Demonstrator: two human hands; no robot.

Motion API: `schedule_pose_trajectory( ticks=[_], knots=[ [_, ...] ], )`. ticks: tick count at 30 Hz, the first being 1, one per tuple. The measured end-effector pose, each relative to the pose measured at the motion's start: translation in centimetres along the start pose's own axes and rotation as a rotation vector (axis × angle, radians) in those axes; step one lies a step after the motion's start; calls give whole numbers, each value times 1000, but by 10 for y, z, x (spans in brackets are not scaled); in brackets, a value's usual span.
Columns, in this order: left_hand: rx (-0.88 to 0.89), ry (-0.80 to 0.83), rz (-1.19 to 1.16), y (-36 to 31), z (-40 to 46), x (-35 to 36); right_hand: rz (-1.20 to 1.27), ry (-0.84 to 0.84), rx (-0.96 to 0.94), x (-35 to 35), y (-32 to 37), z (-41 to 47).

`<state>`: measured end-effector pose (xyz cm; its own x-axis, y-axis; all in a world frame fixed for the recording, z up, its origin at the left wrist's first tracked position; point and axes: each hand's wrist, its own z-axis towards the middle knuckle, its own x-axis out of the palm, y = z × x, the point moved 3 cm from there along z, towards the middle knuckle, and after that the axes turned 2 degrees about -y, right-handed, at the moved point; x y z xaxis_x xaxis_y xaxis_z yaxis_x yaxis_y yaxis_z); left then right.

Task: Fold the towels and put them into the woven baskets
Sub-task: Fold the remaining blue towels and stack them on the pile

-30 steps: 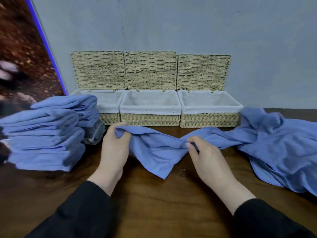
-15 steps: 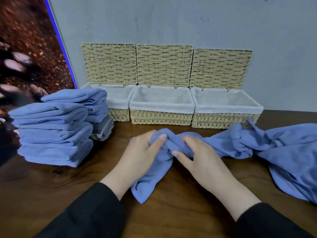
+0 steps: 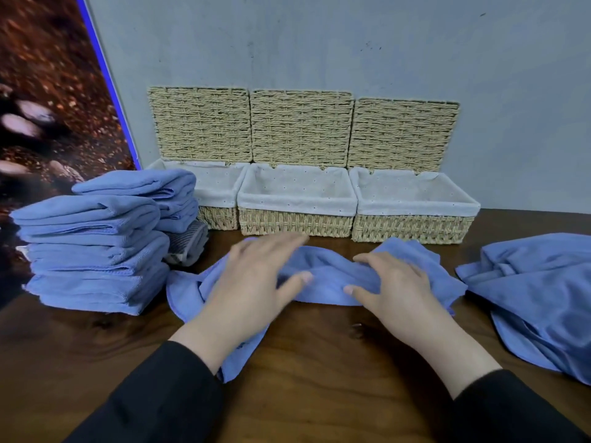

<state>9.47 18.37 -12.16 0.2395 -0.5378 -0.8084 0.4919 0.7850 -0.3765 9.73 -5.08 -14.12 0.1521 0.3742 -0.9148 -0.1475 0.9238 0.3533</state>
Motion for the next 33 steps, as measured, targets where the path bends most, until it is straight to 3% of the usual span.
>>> schedule_pose_trajectory(
  ticks=[2, 4, 7, 10, 13, 16, 17, 21, 24, 27, 33],
  knots=[
    [11, 260, 117, -4, -3, 19, 24, 96, -6, 1, -3, -1],
    [-27, 368, 205, -3, -4, 27, 174, 119, -53, -3, -4, -3],
    [-65, 147, 182, 3, 1, 19, 177, 129, -60, -12, -7, -8],
    [-227, -109, -89, 19, 2, 8, -39, 109, 10, -18, -21, -6],
    [-408, -238, -265, 32, -1, -2, 84, 53, 120, -23, -28, 1],
    [-303, -326, -138, 27, -3, -8, 472, -229, 118, -33, -23, -8],
    [-241, -319, -150, 19, -3, -9, 566, -247, 114, -35, -16, -11],
    [75, -14, -179, -27, -6, -1, 708, -113, 36, -27, 11, -18],
    [92, 105, -204, -40, -10, 15, 719, -24, 11, -22, 24, -20],
    [74, -40, -325, -41, -6, 10, 743, 6, -6, -21, 29, -22],
    [-341, -514, -564, -4, -5, -23, 495, -2, 5, -18, 14, -17]
  ],
)
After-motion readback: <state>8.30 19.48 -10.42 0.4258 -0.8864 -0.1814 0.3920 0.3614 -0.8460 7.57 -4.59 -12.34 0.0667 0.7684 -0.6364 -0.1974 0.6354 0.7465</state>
